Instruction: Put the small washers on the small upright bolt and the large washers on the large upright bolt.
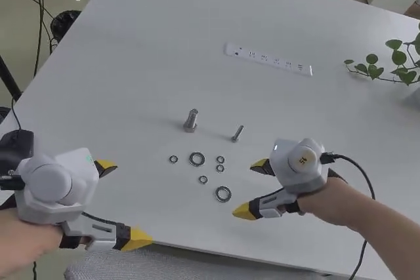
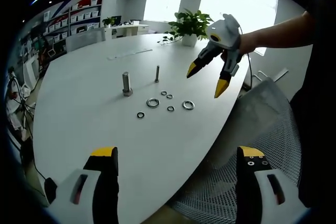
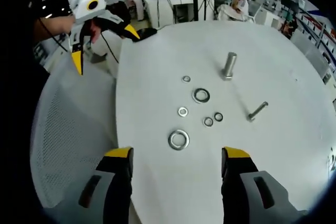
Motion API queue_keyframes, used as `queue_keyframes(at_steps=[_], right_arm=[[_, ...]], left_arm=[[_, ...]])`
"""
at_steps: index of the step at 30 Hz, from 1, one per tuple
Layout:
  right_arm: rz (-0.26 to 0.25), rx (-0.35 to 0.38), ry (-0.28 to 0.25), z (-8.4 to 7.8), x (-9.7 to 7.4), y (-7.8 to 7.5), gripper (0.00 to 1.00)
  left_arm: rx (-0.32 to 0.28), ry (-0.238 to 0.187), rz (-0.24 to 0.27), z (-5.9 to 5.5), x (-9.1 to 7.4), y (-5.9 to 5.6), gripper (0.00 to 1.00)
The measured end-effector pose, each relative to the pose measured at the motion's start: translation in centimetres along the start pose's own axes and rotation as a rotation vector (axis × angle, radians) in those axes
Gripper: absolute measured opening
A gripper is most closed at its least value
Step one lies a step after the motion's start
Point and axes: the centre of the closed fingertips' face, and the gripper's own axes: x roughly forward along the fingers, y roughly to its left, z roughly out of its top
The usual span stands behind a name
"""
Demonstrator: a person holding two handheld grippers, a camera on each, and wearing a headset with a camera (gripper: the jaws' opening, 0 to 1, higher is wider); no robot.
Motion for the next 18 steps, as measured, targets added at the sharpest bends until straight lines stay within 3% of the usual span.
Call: queue_keyframes(at_steps=[18], right_arm=[[0.001, -0.092, 0.097, -0.3, 1.9, -0.6, 0.62]], left_arm=[[0.01, 0.005, -0.005, -0.3, 0.2, 0.5, 0.88]])
